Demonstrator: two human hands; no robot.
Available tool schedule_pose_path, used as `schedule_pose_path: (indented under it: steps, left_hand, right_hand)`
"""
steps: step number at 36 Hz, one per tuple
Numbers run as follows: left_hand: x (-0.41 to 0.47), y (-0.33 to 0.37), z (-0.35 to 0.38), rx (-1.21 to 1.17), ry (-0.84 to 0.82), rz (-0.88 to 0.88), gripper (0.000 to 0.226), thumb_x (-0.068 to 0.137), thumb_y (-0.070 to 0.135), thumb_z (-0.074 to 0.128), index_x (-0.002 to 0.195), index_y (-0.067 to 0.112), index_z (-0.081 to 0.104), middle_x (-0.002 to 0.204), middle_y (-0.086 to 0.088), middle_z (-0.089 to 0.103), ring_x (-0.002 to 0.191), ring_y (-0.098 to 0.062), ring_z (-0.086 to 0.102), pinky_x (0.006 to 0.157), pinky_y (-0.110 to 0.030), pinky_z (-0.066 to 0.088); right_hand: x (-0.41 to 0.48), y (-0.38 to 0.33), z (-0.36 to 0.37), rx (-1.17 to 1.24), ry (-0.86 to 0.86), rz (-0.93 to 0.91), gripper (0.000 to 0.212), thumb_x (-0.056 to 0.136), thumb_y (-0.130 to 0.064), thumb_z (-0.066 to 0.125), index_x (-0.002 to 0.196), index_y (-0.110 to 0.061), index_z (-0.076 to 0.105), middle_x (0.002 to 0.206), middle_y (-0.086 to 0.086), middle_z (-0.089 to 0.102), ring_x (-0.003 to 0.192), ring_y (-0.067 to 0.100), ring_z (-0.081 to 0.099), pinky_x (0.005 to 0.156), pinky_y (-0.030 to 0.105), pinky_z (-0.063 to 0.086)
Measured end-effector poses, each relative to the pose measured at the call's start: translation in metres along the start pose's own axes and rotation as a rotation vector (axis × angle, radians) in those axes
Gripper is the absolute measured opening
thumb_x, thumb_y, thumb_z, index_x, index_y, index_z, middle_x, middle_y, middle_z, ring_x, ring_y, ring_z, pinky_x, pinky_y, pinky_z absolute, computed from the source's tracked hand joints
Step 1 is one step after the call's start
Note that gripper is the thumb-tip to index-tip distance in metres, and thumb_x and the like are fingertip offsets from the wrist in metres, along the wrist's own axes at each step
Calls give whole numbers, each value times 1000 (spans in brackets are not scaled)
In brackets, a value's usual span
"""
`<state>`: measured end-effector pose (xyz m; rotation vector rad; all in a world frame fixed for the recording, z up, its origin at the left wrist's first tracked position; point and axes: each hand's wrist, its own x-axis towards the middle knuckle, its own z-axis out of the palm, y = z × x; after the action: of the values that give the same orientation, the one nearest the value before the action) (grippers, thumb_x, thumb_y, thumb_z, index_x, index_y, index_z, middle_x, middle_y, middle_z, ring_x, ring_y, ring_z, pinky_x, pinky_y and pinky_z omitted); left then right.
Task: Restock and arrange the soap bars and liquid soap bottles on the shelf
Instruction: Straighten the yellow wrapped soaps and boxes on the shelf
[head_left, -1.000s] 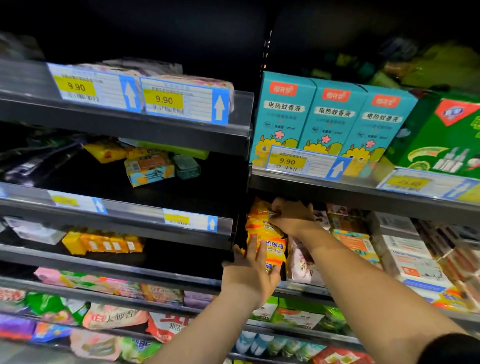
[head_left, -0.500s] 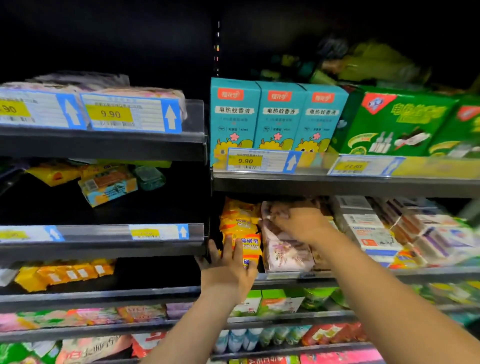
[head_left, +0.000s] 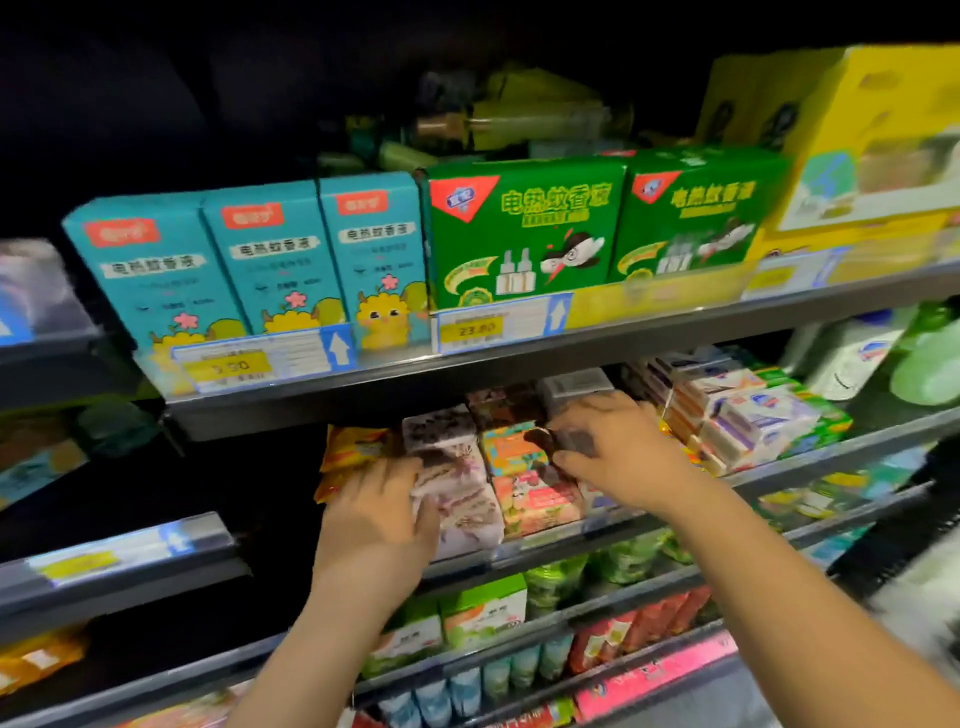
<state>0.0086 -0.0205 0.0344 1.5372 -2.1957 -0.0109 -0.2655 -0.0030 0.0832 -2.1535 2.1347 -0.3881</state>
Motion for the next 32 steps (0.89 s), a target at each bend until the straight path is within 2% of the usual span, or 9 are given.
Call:
schedule_pose_path:
  steps: [3, 8, 12, 15, 21, 24, 26, 28, 32]
  left_hand:
    - [16, 33, 0, -7, -49, 18, 55, 79, 47, 40, 112, 14, 70, 104, -12, 70, 92, -37, 65, 79, -42, 56]
    - [39, 105, 6, -4, -214, 16, 76, 79, 62, 15, 139, 32, 50, 147, -1, 47, 132, -26, 45, 108, -35, 37]
    - [58, 159, 26, -45, -264, 83, 51, 99, 55, 33, 144, 32, 41, 153, 5, 35, 140, -21, 32, 110, -29, 30]
    - [72, 194, 40, -49, -324, 103, 57, 101, 54, 34, 153, 30, 30, 161, 4, 24, 146, -21, 23, 117, -31, 20]
    - [105, 227, 77, 89, -352, 63, 51, 100, 57, 37, 143, 31, 41, 138, -3, 52, 126, -28, 48, 103, -36, 36]
    - [107, 228, 90, 148, -337, 26, 47, 100, 58, 33, 137, 33, 46, 138, -1, 54, 122, -26, 54, 92, -32, 44]
    - [107, 224, 96, 65, -384, -12, 53, 101, 59, 29, 150, 38, 32, 160, 5, 30, 141, -26, 38, 106, -34, 37]
    - [110, 222, 97, 36, -432, -31, 61, 101, 59, 27, 157, 40, 13, 167, 11, 1, 153, -21, 8, 120, -39, 18]
    - [112, 224, 99, 55, -437, -18, 62, 102, 58, 26, 158, 40, 6, 166, 11, -8, 153, -18, -13, 122, -41, 2]
  right_hand:
    - [2, 32, -13, -9, -11, 42, 42, 89, -50, 60, 128, -36, 60, 132, -5, 57, 131, 25, 40, 103, 40, 32]
    - [5, 97, -36, -32, -41, 93, 45, 92, -42, 62, 135, -32, 55, 131, 2, 59, 127, 26, 46, 99, 37, 39]
    - [10, 130, -46, -75, -175, 83, 52, 89, -27, 66, 140, -22, 52, 134, 8, 57, 120, 26, 55, 93, 31, 43]
    - [17, 147, -40, -158, -270, 10, 59, 84, -19, 65, 141, -25, 51, 138, 8, 55, 124, 28, 52, 100, 32, 44]
    - [37, 173, -43, -413, -197, -184, 52, 90, -25, 58, 140, -37, 49, 130, 3, 63, 117, 29, 61, 89, 36, 49]
    - [49, 182, -49, -395, -281, -197, 51, 94, -35, 60, 143, -34, 46, 138, 6, 59, 123, 28, 58, 94, 38, 52]
    - [58, 186, -50, -385, -308, -217, 53, 93, -35, 63, 143, -30, 48, 142, 9, 54, 127, 31, 54, 100, 40, 49]
    - [66, 190, -50, -389, -307, -273, 52, 90, -37, 68, 139, -28, 53, 140, 11, 55, 124, 32, 54, 101, 41, 48]
    - [81, 197, -42, -387, -374, -309, 58, 85, -37, 74, 138, -27, 53, 138, 10, 56, 121, 31, 56, 100, 37, 49]
